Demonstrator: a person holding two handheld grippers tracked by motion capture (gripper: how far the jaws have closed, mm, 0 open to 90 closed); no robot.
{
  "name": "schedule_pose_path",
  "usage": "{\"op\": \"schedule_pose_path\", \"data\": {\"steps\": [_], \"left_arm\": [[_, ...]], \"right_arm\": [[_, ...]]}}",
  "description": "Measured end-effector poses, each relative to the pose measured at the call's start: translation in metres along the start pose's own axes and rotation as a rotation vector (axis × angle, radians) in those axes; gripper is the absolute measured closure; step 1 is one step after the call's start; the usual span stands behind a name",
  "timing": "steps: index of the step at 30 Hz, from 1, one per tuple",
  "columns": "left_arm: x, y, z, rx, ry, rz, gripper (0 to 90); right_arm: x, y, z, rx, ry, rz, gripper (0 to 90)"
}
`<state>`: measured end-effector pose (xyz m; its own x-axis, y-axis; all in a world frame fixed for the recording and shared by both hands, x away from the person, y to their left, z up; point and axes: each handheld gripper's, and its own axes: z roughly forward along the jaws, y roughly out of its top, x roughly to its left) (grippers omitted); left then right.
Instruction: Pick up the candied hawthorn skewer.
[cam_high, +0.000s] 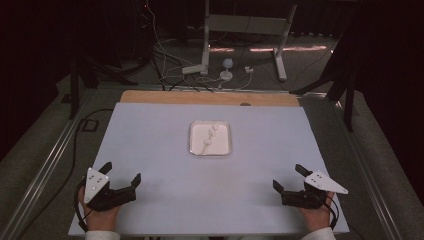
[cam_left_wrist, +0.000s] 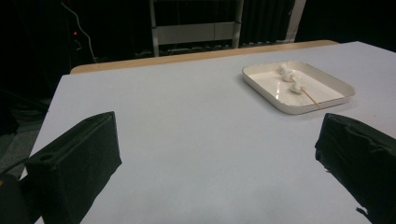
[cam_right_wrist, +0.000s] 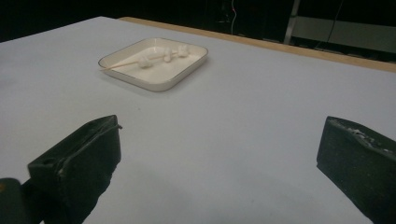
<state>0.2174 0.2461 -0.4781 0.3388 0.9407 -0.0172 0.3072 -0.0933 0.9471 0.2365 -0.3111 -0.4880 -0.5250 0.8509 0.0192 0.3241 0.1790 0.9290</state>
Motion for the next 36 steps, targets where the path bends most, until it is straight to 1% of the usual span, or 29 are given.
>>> {"op": "schedule_pose_path", "data": {"steps": [5, 6, 7, 9, 10, 13, 14, 15, 16, 17, 19, 22, 26, 28, 36], "left_arm": [[0.0, 0.001, 0.0, -0.001, 0.003, 0.003, 0.5], [-0.001, 0.002, 0.0, -0.001, -0.002, 0.005, 0.4], [-0.002, 0.003, 0.001, 0.007, -0.005, 0.016, 0.4], [-0.004, 0.006, 0.001, 0.011, 0.002, 0.031, 0.4], [-0.005, 0.009, 0.001, 0.01, -0.005, 0.029, 0.5], [-0.007, 0.018, 0.002, -0.001, -0.025, 0.019, 0.5], [-0.008, 0.021, 0.003, 0.004, -0.026, 0.019, 0.5], [-0.009, 0.024, 0.005, 0.02, -0.024, 0.012, 0.4], [-0.009, 0.027, 0.007, 0.031, -0.034, 0.006, 0.4], [-0.009, 0.027, 0.007, 0.031, -0.034, 0.006, 0.5], [-0.013, 0.035, 0.013, 0.033, -0.039, 0.018, 0.4], [-0.018, 0.043, 0.022, 0.04, -0.068, 0.025, 0.4], [-0.028, 0.052, 0.035, 0.047, -0.095, 0.035, 0.4], [-0.032, 0.056, 0.042, 0.045, -0.109, 0.034, 0.4], [-0.047, 0.068, 0.071, 0.058, -0.143, 0.041, 0.4]], "right_arm": [[-0.001, 0.0, 0.0, 0.005, -0.002, 0.006, 0.0], [-0.001, 0.0, 0.0, 0.004, -0.003, 0.008, 0.0], [-0.001, 0.0, 0.0, 0.004, -0.004, 0.012, 0.0], [-0.002, 0.0, 0.0, 0.004, -0.009, 0.027, 0.0], [-0.002, 0.0, -0.001, 0.0, -0.009, 0.032, 0.0], [-0.002, 0.001, -0.003, -0.008, -0.014, 0.026, 0.0], [-0.002, 0.001, -0.003, -0.007, -0.014, 0.029, 0.0], [-0.003, 0.0, -0.003, -0.007, -0.014, 0.031, 0.0], [-0.003, 0.0, -0.003, -0.007, -0.013, 0.035, 0.0], [-0.004, 0.0, -0.002, -0.004, -0.013, 0.036, 0.0], [-0.004, 0.0, -0.001, -0.003, -0.012, 0.036, 0.0], [-0.004, 0.0, -0.001, 0.0, -0.011, 0.038, 0.0], [-0.004, 0.0, 0.0, 0.003, -0.009, 0.038, 0.0], [-0.004, 0.0, 0.0, 0.004, -0.006, 0.036, 0.0], [-0.003, 0.0, 0.0, 0.005, -0.002, 0.037, 0.0]]}}
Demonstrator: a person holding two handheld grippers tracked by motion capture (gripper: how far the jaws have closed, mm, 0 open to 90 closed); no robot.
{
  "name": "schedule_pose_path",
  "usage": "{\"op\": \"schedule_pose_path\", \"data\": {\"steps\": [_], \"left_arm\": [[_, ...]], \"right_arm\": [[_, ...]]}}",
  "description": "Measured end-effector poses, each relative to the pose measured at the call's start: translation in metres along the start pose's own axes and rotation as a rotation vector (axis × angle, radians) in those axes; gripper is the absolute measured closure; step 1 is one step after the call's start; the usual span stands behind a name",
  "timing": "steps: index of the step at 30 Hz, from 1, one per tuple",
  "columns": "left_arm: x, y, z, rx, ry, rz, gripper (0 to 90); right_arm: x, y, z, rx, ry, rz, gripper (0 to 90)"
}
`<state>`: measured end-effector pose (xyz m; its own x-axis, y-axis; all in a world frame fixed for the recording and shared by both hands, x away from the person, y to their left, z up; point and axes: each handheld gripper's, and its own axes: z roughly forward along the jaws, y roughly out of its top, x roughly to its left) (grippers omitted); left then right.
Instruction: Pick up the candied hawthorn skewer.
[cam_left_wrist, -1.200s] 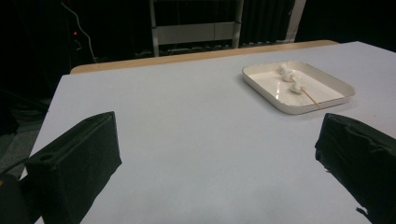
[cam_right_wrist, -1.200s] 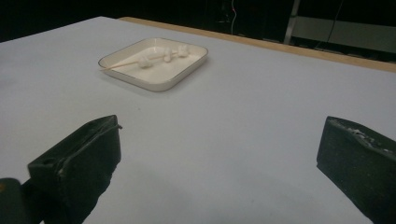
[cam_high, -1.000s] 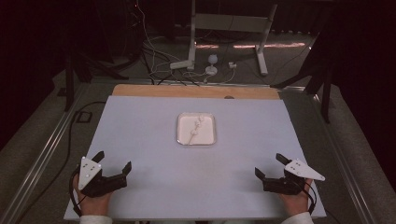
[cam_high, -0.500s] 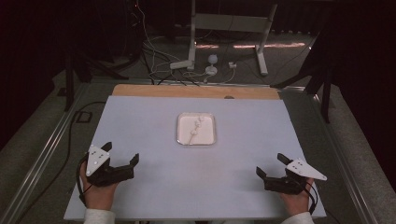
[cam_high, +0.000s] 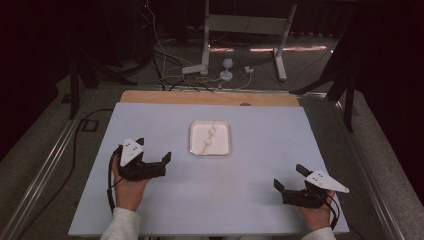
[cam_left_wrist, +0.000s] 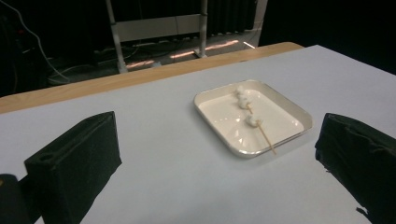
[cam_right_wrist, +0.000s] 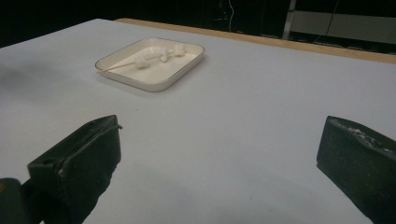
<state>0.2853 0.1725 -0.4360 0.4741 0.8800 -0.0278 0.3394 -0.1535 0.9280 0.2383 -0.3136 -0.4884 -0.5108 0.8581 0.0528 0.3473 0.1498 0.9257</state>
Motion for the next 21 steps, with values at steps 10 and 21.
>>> {"op": "schedule_pose_path", "data": {"steps": [10, 21], "left_arm": [[-0.012, 0.011, 0.037, 0.044, -0.037, 0.007, 0.4], [-0.022, 0.013, 0.073, 0.098, -0.046, -0.001, 0.9]], "right_arm": [[-0.001, 0.0, 0.0, 0.001, 0.002, 0.001, 0.0], [0.0, 0.0, 0.001, 0.007, 0.006, 0.001, 0.0]]}}
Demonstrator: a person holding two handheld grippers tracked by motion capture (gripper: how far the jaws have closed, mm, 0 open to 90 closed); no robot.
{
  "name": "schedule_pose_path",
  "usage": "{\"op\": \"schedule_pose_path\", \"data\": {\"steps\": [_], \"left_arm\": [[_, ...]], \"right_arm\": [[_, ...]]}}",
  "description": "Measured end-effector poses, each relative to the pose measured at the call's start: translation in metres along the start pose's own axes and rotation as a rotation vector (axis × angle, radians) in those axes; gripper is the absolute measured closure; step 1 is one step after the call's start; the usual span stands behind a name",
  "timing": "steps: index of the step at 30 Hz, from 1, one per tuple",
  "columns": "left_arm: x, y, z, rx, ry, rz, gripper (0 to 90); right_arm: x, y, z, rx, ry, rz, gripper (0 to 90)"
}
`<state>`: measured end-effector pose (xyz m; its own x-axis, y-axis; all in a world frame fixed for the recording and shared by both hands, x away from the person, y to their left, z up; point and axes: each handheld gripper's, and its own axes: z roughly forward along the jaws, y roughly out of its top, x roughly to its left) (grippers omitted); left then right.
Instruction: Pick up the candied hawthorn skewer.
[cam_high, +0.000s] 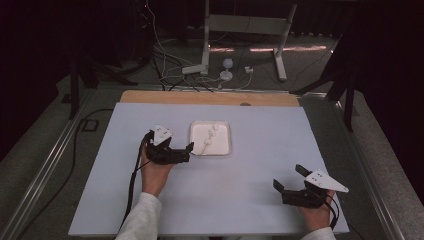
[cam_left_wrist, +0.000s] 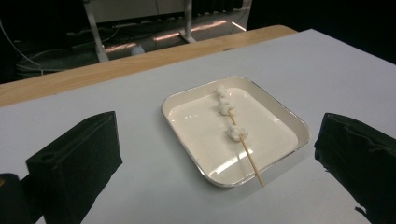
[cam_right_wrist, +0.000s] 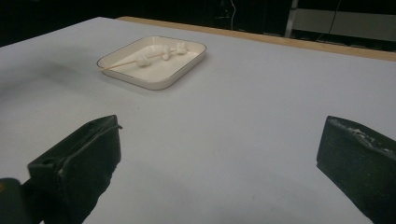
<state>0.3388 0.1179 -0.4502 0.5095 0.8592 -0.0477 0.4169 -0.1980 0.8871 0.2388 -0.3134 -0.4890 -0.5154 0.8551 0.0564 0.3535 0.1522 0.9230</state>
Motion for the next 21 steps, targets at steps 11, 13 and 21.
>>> {"op": "schedule_pose_path", "data": {"steps": [11, 13, 21], "left_arm": [[-0.013, 0.002, 0.042, 0.102, -0.049, -0.043, 3.6], [-0.015, 0.002, 0.05, 0.128, -0.061, -0.048, 4.0], [-0.031, -0.005, 0.078, 0.243, -0.087, -0.045, 7.0]], "right_arm": [[0.0, 0.0, 0.0, -0.001, 0.001, 0.0, 0.0], [0.0, 0.0, -0.001, -0.001, 0.0, 0.001, 0.0], [-0.001, 0.0, -0.001, 0.0, 0.003, 0.003, 0.0]]}}
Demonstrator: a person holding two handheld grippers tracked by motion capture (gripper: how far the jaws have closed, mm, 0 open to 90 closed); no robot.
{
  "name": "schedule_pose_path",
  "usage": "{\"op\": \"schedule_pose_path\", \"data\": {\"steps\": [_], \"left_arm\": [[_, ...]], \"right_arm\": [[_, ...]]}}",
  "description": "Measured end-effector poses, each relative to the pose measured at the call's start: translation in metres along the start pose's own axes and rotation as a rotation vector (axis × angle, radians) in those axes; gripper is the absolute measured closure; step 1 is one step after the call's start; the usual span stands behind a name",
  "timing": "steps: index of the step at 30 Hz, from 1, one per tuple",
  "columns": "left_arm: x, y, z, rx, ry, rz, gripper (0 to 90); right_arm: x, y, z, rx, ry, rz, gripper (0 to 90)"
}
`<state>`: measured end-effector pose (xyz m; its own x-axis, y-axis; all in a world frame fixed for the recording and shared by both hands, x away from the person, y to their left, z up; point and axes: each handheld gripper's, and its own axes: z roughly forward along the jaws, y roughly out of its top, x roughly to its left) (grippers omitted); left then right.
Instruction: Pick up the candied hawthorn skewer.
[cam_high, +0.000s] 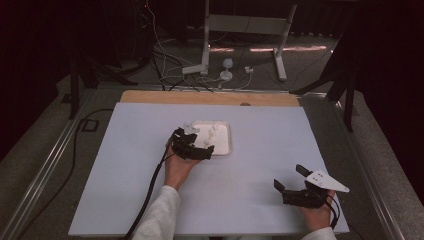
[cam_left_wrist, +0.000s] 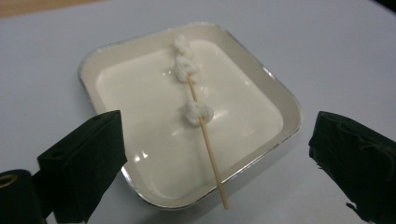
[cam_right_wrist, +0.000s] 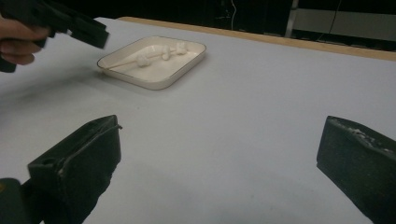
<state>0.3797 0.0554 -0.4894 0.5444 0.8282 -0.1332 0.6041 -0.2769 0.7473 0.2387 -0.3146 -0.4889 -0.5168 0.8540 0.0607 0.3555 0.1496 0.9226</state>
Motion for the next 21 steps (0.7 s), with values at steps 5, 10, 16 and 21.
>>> {"op": "schedule_pose_path", "data": {"steps": [5, 10, 16, 21], "left_arm": [[-0.002, -0.001, 0.012, 0.041, -0.012, 0.001, 31.6], [-0.002, -0.003, 0.02, 0.111, 0.005, 0.013, 59.1], [-0.005, -0.005, 0.028, 0.149, 0.048, 0.002, 75.2], [-0.007, -0.006, 0.031, 0.146, 0.063, -0.017, 86.0]], "right_arm": [[0.0, 0.0, 0.0, -0.001, -0.001, -0.004, 0.0], [-0.001, 0.0, 0.0, -0.001, 0.001, 0.0, 0.0], [0.0, 0.0, 0.0, 0.003, 0.005, 0.0, 0.0], [-0.001, 0.0, 0.0, 0.001, 0.002, 0.005, 0.0]]}}
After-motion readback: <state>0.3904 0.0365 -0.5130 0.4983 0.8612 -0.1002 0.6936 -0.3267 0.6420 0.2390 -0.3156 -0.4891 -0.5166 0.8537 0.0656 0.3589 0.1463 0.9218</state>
